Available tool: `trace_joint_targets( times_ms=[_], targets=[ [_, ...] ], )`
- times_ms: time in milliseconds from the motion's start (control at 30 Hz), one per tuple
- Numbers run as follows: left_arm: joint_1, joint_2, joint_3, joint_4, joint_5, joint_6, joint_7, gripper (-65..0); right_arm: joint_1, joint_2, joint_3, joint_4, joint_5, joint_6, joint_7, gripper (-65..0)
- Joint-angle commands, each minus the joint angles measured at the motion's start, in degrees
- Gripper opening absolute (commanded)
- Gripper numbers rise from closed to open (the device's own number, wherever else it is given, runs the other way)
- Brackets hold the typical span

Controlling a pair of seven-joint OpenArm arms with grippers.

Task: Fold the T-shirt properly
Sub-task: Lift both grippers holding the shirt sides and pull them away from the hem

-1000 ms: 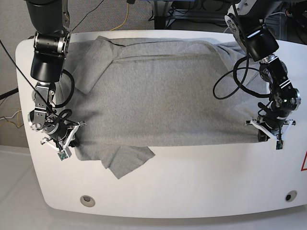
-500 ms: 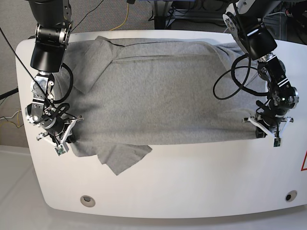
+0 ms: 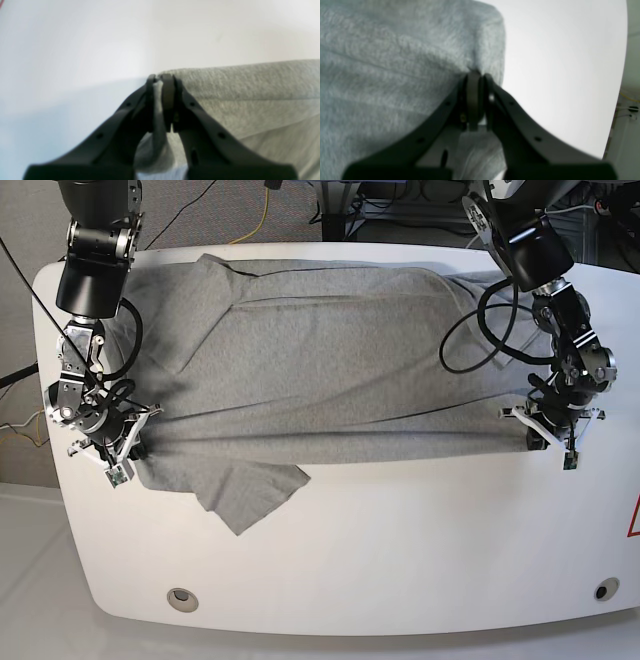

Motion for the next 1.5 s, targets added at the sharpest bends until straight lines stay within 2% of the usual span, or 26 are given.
trace_joint_targets(
  times_ms=[0,567,733,900,1100,1467],
  targets=[
    [-1.10,-0.89,-0.14,3.06,-0.09,0.42,-1.55,-64.5,1.69,2.10,0.74,1.29,-0.14,-0.79,-0.61,-62.1],
    [3.47,-0.89,3.73,10.44,-0.27,0.42,1.79,-64.5,1.08,3.42,0.66,4.10,-0.23,-0.79,-6.41,-62.1],
    [4.88,-0.89,3.56,10.35,-0.18,0.42,1.79,-64.5,0.29,5.00,0.66,5.42,-0.23,-0.79,-8.61,-62.1],
    [5.85,-0.89,3.64,10.44,-0.27,0.42,1.79,-64.5,-2.26,5.35,0.74,8.15,-0.23,-0.79,-8.87,-62.1],
    [7.08,-0.89,3.56,10.44,0.00,0.42,1.79,-64.5,-4.55,5.44,0.83,12.72,-0.23,-0.79,-13.45,-62.1],
    [10.33,-0.81,3.73,13.70,0.00,0.42,1.88,-64.5,-9.29,5.26,0.83,19.22,-0.23,-0.79,-15.20,-62.1]
  ],
)
